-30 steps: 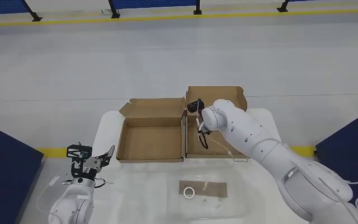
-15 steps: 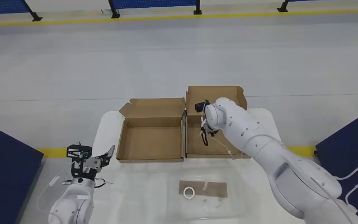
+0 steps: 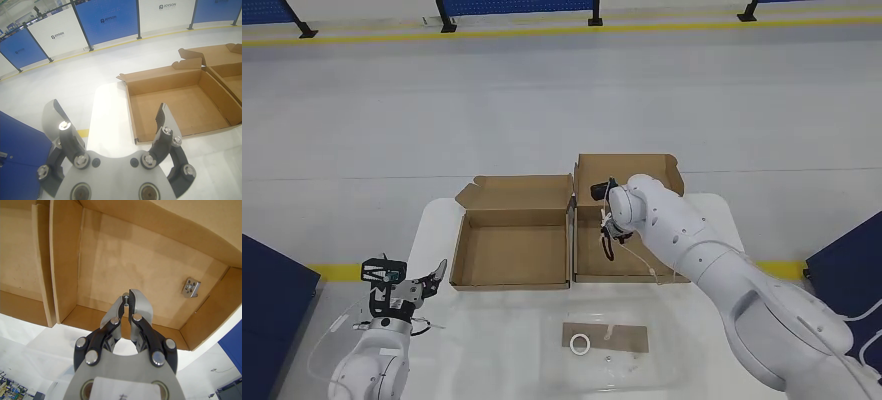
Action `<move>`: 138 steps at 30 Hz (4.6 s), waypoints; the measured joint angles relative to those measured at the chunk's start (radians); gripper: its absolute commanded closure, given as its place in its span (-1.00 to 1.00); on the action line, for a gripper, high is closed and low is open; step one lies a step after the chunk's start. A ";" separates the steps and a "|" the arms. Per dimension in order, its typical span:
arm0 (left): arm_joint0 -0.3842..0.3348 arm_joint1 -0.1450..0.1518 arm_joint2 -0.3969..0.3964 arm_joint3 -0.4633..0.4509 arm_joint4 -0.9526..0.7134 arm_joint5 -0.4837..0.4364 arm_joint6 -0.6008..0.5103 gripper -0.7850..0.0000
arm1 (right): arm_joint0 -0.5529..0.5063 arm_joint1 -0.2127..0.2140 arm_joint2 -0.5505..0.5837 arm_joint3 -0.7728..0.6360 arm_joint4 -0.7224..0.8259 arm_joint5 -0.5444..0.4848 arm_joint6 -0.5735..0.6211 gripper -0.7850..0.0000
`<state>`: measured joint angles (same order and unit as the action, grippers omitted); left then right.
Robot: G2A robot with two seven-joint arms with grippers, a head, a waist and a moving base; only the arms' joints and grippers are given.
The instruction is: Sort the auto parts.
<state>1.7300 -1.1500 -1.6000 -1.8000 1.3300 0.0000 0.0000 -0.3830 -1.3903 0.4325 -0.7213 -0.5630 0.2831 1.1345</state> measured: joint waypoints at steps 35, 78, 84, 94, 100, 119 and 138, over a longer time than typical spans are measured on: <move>0.000 0.000 0.000 0.000 0.000 0.000 0.000 -1.00 | -0.007 -0.085 0.084 0.358 0.011 0.096 -0.190 1.00; 0.000 0.000 0.000 0.000 0.000 0.000 0.000 -1.00 | -0.161 0.102 0.358 -0.350 -0.152 0.017 0.081 -1.00; 0.000 0.000 0.000 0.000 0.000 0.000 0.000 -1.00 | -0.155 0.100 0.353 -0.313 -0.147 0.017 0.066 -1.00; 0.000 0.000 0.000 0.000 0.000 0.000 0.000 -1.00 | -0.193 0.111 0.392 -0.377 -0.101 -0.036 0.072 -1.00; 0.000 0.000 0.000 0.000 0.000 0.000 0.000 -1.00 | -0.316 0.169 0.502 -0.641 -0.105 -0.116 0.222 -1.00; 0.000 0.000 0.000 0.000 0.000 0.000 0.000 -1.00 | -0.843 0.342 0.721 -1.331 -0.219 -0.245 0.401 -1.00; 0.000 0.000 0.000 0.000 0.000 0.000 0.000 -1.00 | -0.842 0.351 0.535 -1.332 -0.396 -0.240 0.401 -1.00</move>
<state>1.7300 -1.1500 -1.6000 -1.8000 1.3300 0.0000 0.0000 -1.2250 -1.0393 0.9670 -2.0535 -0.9594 0.0428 1.5359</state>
